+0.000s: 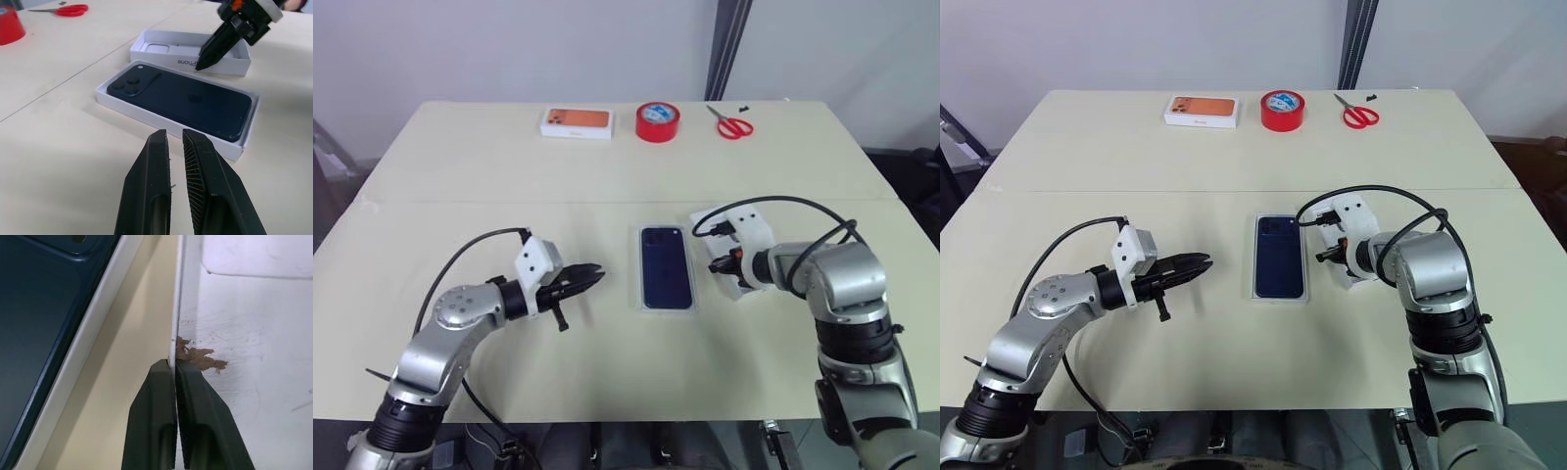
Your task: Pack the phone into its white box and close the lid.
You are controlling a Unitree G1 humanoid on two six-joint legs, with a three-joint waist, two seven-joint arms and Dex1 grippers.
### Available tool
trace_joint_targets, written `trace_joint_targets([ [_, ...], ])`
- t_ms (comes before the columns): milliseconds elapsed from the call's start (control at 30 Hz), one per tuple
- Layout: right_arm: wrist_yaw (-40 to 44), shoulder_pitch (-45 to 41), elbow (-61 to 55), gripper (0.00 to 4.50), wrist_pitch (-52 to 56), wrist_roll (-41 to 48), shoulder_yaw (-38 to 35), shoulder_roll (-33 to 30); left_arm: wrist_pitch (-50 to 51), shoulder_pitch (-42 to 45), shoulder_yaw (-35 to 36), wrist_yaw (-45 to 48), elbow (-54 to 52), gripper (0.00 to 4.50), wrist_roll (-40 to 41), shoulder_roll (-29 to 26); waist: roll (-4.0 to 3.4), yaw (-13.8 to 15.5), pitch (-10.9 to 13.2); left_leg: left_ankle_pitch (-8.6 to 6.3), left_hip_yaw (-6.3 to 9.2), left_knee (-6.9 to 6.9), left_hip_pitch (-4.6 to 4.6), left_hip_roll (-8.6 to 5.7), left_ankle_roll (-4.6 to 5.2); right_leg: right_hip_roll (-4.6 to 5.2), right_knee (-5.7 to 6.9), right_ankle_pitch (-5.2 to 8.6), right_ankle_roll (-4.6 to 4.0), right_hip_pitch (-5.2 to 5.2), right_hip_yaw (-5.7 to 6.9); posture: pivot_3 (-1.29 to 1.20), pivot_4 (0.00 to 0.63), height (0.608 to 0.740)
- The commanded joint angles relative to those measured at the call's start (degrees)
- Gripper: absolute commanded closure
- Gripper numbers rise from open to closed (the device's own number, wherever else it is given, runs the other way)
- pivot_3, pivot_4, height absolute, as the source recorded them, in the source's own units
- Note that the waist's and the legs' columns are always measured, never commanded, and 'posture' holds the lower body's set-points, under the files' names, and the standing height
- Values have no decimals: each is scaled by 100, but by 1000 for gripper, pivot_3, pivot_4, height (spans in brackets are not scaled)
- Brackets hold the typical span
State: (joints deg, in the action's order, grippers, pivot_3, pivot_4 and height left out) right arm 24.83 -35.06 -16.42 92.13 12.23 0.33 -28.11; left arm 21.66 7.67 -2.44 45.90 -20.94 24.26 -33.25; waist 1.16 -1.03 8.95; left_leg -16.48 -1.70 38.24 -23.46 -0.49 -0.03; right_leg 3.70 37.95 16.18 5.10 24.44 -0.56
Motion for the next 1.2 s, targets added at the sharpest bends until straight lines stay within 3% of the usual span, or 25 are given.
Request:
trace_joint_targets([
  [33,-191,-349,-80,4487,37,175,-574,198,-115,-50,376,-267,-208,3940,84,122,0,-3,0,0,0,0,0,0,0,0,1,0,0,0,0,0,150,725],
  [167,-308,-903,169,4487,37,415,-1453,543,-111,30,812,-655,-18,3940,125,302,-5,-4,3,0,-1,1,0,0,0,-3,4,-1,1,1,0,0,150,725],
  [333,-590,-1440,522,4487,37,2433,-2632,1484,-69,308,1286,-1158,381,3940,52,435,-4,-12,2,0,0,0,1,2,1,-9,5,-1,2,1,1,0,150,725],
  [433,-1554,-1437,726,4487,37,3919,-2899,2074,-132,399,1293,-1212,522,3940,-59,404,-5,-18,3,0,-1,0,1,2,1,-9,8,-1,2,1,1,0,150,725],
  [567,-3909,-1111,1125,4487,37,6207,-3274,3656,-189,573,1216,-1284,707,3940,-215,404,-4,-31,2,1,-1,0,1,4,0,-9,14,-1,2,2,2,0,150,725],
  [633,-5973,-418,1158,4487,-1255,8683,-2178,3627,-198,606,1169,-1292,727,3940,-282,412,-7,-17,4,1,-1,0,0,7,0,-10,15,-1,2,2,3,0,150,725],
  [700,-7218,43,1004,4487,-2223,9952,-1435,3603,-187,602,1122,-1294,707,3940,-306,435,-4,-12,2,0,-1,3,-5,1,3,-2,13,-1,2,0,6,0,150,725],
  [867,-8218,542,636,4487,-3040,10077,-1090,3787,-130,615,913,-1289,667,3940,-352,518,-3,-96,1,-2,-12,15,-6,0,16,-4,9,-1,3,0,0,0,150,725],
  [1000,-8397,664,467,4487,-3253,10077,-1005,3506,-78,674,664,-1270,676,3940,-386,636,-3,-150,1,-2,-10,13,-4,3,16,-8,11,-1,4,-1,1,0,150,725],
  [1200,-8185,574,282,1578,-3388,10077,-966,2909,-45,890,-23,-1229,852,3940,-617,952,-3,-138,1,-2,-10,12,-3,8,17,-13,12,-1,4,-1,0,0,150,725],
])
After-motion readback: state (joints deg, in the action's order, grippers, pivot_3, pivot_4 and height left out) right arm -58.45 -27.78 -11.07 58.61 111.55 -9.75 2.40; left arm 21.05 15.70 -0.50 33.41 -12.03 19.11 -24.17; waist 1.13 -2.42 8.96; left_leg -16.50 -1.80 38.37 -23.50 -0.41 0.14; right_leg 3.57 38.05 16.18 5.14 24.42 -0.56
